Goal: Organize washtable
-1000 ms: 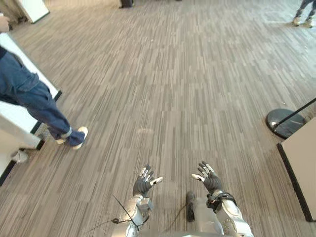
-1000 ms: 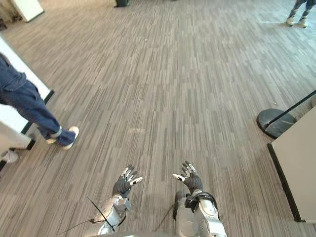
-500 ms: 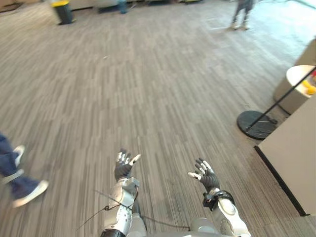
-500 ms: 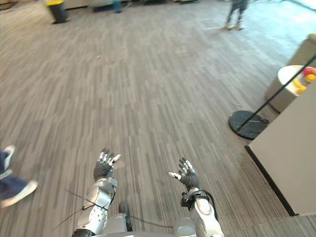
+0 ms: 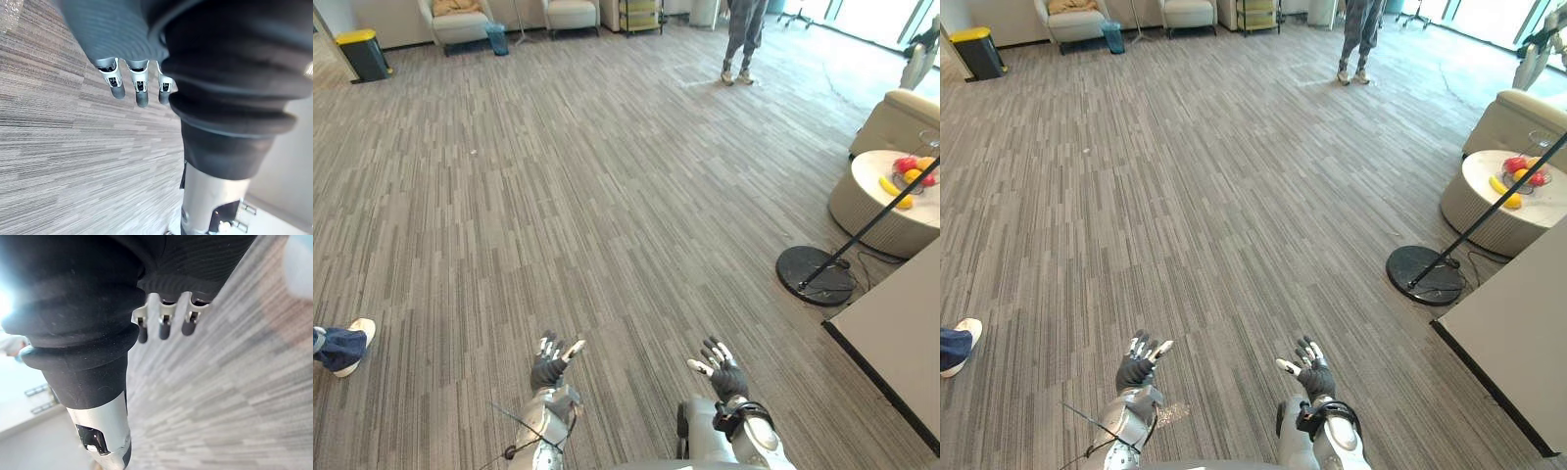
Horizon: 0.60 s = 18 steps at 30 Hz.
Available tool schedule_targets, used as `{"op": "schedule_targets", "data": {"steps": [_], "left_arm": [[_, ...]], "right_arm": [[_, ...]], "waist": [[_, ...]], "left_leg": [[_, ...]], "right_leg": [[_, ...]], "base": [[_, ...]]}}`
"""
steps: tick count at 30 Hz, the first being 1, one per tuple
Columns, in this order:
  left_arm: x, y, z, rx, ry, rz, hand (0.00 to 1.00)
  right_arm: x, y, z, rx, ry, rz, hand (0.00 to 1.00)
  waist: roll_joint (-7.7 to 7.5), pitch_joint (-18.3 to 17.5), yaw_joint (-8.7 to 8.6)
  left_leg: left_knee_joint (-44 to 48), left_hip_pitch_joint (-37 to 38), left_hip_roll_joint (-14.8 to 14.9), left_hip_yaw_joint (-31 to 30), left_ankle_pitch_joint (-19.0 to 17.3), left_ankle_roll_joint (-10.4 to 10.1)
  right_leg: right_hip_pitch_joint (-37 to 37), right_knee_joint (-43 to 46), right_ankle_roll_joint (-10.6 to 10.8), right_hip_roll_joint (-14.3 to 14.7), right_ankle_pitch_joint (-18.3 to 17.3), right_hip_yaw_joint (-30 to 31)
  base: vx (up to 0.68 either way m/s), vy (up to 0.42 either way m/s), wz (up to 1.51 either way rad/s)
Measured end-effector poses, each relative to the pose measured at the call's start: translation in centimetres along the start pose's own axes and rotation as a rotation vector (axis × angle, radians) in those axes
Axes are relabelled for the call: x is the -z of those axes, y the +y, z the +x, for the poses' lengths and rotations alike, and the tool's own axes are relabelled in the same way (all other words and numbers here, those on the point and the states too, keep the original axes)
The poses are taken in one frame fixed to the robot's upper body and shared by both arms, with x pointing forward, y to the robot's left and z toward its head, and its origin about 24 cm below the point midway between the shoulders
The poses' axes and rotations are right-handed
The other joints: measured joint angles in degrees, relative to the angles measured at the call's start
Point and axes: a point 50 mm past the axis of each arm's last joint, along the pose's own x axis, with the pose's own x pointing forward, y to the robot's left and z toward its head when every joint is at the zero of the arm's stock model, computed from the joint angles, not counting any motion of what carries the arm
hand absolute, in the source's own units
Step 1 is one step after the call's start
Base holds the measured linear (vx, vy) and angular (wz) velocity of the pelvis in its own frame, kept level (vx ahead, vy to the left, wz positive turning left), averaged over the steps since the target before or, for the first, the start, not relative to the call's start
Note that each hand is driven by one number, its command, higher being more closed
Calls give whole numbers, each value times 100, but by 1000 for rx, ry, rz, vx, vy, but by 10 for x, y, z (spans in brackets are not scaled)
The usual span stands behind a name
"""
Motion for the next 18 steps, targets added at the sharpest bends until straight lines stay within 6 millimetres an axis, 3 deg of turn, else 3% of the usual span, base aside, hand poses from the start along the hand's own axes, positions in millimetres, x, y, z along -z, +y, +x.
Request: {"op": "schedule_targets", "data": {"steps": [1, 2, 3, 4, 5, 7, 8, 9, 11, 12, 15, 18], "left_arm": [[6, -1, -4, 5, 15, -1, 0], [10, -3, -6, 1, 26, -20, 0], [11, -5, -6, 0, 29, -30, 0], [16, -7, -9, -6, 41, -46, 0], [16, -8, -9, -7, 41, -51, 0], [15, -2, -10, -18, 45, -38, 0], [15, 1, -11, -28, 44, -35, 0], [15, 1, -11, -28, 44, -35, 0], [14, -1, -10, -27, 39, -43, 0], [10, 3, -8, -39, 27, -38, 0], [-4, 20, -4, -85, -22, 3, 0], [-9, 24, -4, -91, -45, 85, 0]], "right_arm": [[-6, -2, 2, -3, -15, -16, 0], [-11, -1, 5, -11, -32, -26, 0], [-13, 0, 5, -18, -40, -27, 0], [-14, 0, 5, -17, -44, -32, 0], [-15, 0, 6, -11, -46, -32, 0], [-15, 2, 6, 1, -56, -11, 0], [-15, -1, 6, 20, -64, 1, 0], [-18, -4, 6, 31, -75, 5, 0], [-24, -17, 6, 97, -107, 27, 0], [-28, -21, 7, 129, -122, 48, 0], [-29, -25, 8, 166, -135, 74, 0], [-23, -30, 6, 183, -109, 67, 0]], "waist": [[109, 32, 95], [243, 156, 120], [246, 244, 136], [336, 236, 268], [308, 233, 330], [109, 217, 391], [45, 116, 408], [73, 90, 409], [304, -11, 410], [394, -41, 390], [217, -62, 391], [321, -134, 362]], "left_leg": [[980, -324, 201, -37, 85, -34], [2444, -896, 562, -183, 495, -58], [3215, -1252, 750, -355, 762, -120], [4431, -1832, 911, -584, 846, -265], [4843, -2088, 952, -607, 824, -233], [4156, -2272, 950, -146, 656, 39], [2684, -2266, 863, 160, 584, 158], [2104, -2233, 769, 205, 604, 128], [422, -1827, 333, 330, 720, 41], [-177, -1473, 271, 333, 755, 81], [-478, -1323, 190, 512, 861, 89], [-681, -1264, 54, 703, 871, 94]], "right_leg": [[21, 262, -54, 59, -390, -21], [281, 287, -99, 206, -632, -111], [471, 213, -142, 288, -708, -186], [809, 27, -219, 454, -815, -260], [1119, -199, -242, 505, -835, -334], [1704, -807, -278, 490, -760, -377], [1951, -1265, -263, 493, -623, -388], [1989, -1378, -249, 502, -596, -406], [1972, -1466, -205, 632, -564, -413], [1943, -1459, -206, 704, -564, -380], [1917, -1604, -143, 719, -521, -73], [1947, -2010, 0, 698, -304, 207]], "base": [[473, -214, -13], [470, -231, -1], [455, -210, 8], [442, -143, -1], [406, -123, 2], [365, -126, 11], [366, -121, 5], [366, -65, 8], [410, 35, 7], [372, 91, -7], [194, 66, -38], [122, 133, -50]]}}
